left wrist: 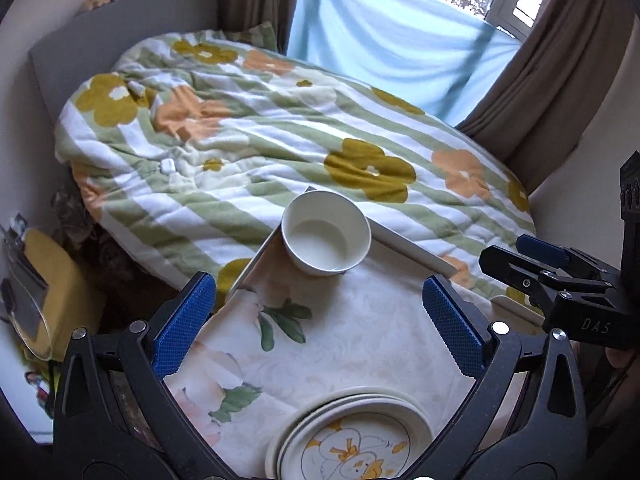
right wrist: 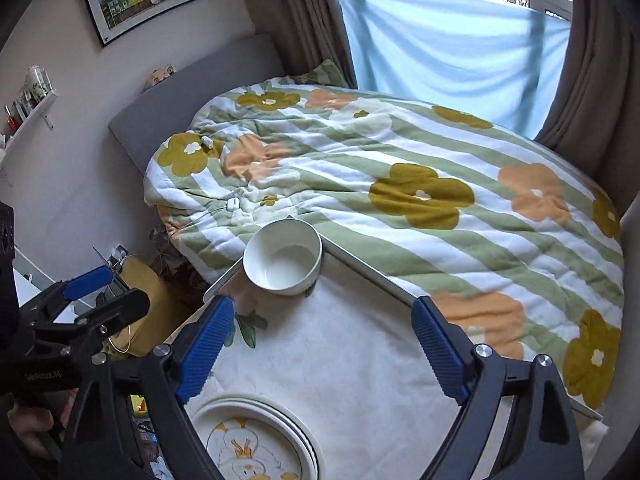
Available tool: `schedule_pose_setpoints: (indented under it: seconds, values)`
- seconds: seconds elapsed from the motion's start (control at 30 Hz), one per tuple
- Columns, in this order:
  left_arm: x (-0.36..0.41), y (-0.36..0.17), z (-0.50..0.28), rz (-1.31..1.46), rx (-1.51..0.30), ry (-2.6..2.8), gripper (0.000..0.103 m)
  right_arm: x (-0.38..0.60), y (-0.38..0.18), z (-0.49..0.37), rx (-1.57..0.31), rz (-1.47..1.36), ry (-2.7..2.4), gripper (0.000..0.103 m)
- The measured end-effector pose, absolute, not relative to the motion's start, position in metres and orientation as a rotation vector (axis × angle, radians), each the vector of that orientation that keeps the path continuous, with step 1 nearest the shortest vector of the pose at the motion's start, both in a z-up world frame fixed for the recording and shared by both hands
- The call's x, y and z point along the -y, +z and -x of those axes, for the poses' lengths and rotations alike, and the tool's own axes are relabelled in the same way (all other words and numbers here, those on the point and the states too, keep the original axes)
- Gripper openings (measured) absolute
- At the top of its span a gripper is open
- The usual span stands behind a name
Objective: Organize plates and bowls
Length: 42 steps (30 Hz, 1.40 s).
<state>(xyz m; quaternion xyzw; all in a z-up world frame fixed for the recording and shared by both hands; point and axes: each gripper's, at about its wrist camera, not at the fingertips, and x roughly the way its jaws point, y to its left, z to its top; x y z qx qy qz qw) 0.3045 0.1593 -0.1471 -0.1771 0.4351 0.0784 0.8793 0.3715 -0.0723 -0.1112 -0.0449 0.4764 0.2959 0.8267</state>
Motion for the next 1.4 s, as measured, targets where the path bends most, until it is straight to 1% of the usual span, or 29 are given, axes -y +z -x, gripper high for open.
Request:
schedule_pose_setpoints:
  seconds: [0.07, 0.13, 0.17, 0.2, 0.23, 0.27, 0.33, 0.4, 0.5, 0.53, 0.6, 0.63, 0.67, 0.7, 0.73, 0.83, 0.87, 0.9, 1.17, 1.4]
  values:
    - [-0.172, -0.171, -0.323, 0.425, -0.933, 0.172, 0.101, 0.054, -0.132, -0.391, -1.065, 0.089, 0.642, 0.088]
    - [-0.182, -0.192, -0.339, 0.489, -0.960, 0.162, 0.094, 0.040, -0.155, -0.407, -1.118, 0.077, 0.649, 0.087]
    - [-0.184, -0.202, -0.346, 0.508, -0.977, 0.156, 0.091, 0.036, -0.164, -0.414, -1.138, 0.066, 0.653, 0.082]
    - [-0.186, -0.211, -0.354, 0.519, -0.994, 0.148, 0.085, 0.031, -0.176, -0.422, -1.166, 0.051, 0.657, 0.077]
    - [-0.188, -0.222, -0.363, 0.527, -1.014, 0.140, 0.078, 0.025, -0.186, -0.429, -1.194, 0.037, 0.659, 0.070]
    - [-0.190, -0.230, -0.371, 0.532, -1.033, 0.133, 0.074, 0.022, -0.196, -0.436, -1.215, 0.021, 0.658, 0.065]
    - [-0.192, -0.246, -0.382, 0.552, -1.062, 0.112, 0.058, 0.018, -0.211, -0.445, -1.247, -0.015, 0.658, 0.059]
    - [-0.194, -0.261, -0.392, 0.578, -1.090, 0.092, 0.049, 0.014, -0.222, -0.452, -1.269, -0.043, 0.660, 0.054]
    - [-0.194, -0.276, -0.402, 0.588, -1.116, 0.084, 0.047, 0.010, -0.237, -0.461, -1.295, -0.067, 0.650, 0.048]
    - [-0.194, -0.280, -0.404, 0.591, -1.121, 0.084, 0.041, 0.009, -0.241, -0.463, -1.303, -0.074, 0.649, 0.044]
    - [-0.196, -0.288, -0.409, 0.598, -1.133, 0.083, 0.034, 0.008, -0.247, -0.466, -1.314, -0.085, 0.652, 0.039]
    - [-0.197, -0.292, -0.411, 0.598, -1.139, 0.089, 0.034, 0.006, -0.252, -0.468, -1.321, -0.086, 0.654, 0.035]
    - [-0.200, -0.295, -0.413, 0.598, -1.144, 0.095, 0.033, 0.004, -0.255, -0.469, -1.325, -0.089, 0.657, 0.034]
    - [-0.201, -0.297, -0.414, 0.599, -1.149, 0.100, 0.025, 0.002, -0.258, -0.470, -1.329, -0.094, 0.660, 0.034]
    - [-0.202, -0.300, -0.414, 0.594, -1.155, 0.113, 0.020, 0.000, -0.260, -0.471, -1.333, -0.097, 0.661, 0.032]
    - [-0.206, -0.303, -0.415, 0.605, -1.150, 0.113, 0.019, -0.002, -0.265, -0.471, -1.329, -0.088, 0.657, 0.021]
    - [-0.206, -0.303, -0.416, 0.599, -1.150, 0.115, 0.019, -0.003, -0.266, -0.471, -1.326, -0.076, 0.647, 0.016]
    - [-0.206, -0.302, -0.417, 0.593, -1.150, 0.116, 0.019, -0.002, -0.267, -0.472, -1.324, -0.069, 0.640, 0.014]
    - [-0.196, -0.291, -0.415, 0.529, -1.140, 0.122, 0.019, 0.005, -0.264, -0.469, -1.300, -0.092, 0.639, 0.014]
    - [-0.167, -0.246, -0.395, 0.454, -1.072, 0.117, 0.019, 0.031, -0.231, -0.449, -1.231, -0.135, 0.646, 0.015]
